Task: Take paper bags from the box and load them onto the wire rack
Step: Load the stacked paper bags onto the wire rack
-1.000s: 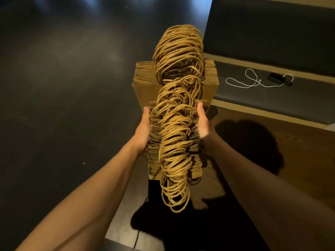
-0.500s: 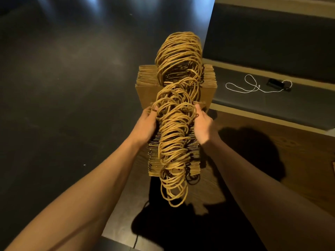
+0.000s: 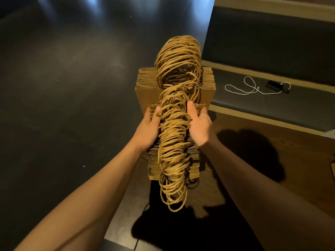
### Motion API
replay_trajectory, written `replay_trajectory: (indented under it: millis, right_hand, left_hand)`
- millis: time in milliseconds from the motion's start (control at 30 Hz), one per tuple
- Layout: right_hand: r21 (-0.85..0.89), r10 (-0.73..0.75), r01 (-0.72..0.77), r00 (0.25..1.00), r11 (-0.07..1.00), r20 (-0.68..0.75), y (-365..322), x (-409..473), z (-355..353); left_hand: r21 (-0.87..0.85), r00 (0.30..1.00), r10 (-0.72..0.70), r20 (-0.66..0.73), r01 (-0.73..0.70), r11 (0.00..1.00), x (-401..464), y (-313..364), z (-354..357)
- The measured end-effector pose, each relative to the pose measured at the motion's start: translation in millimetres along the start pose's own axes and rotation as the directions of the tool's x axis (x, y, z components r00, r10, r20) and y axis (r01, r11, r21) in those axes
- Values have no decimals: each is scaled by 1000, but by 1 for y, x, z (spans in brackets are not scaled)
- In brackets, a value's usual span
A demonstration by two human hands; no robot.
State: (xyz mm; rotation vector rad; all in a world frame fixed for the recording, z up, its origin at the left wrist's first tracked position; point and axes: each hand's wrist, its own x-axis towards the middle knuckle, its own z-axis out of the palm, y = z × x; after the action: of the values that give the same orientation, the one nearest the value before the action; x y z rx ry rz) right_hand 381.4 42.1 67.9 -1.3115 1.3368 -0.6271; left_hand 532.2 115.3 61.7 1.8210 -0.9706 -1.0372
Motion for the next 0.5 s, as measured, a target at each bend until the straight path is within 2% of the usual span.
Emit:
replay_trajectory:
  millis: [67,133,267,367,433,500]
  right_hand:
    - [-28,-13,13,1000,1000,1,-2,2,-3]
    - [23,-24,24,1000,999,2,-3,3,-5]
    - [225,64,-63,998,972,5,-2,-2,-6]
    - [185,6,2,999,983,-43,24,-9,-13]
    - [183,12,-17,999,983,31,33,-13,-16]
    - [271,82,-110,990,956,114,26,-12,-11]
  left_hand:
    - [2,1000,24,-8,-24,1000,-1,-2,0]
    - [-18,999,36,-10,-36,999,-4,2,-3]
    - [-181,1000,1,28,4,984,-4,-4,-7]
    - [-197,998,-16,68,29,980,-8,-14,-5]
    - [-200,995,-20,102,40,979,-12,-11,-3]
    - [-339,987,-26,157,79,937,-14,-6,-2]
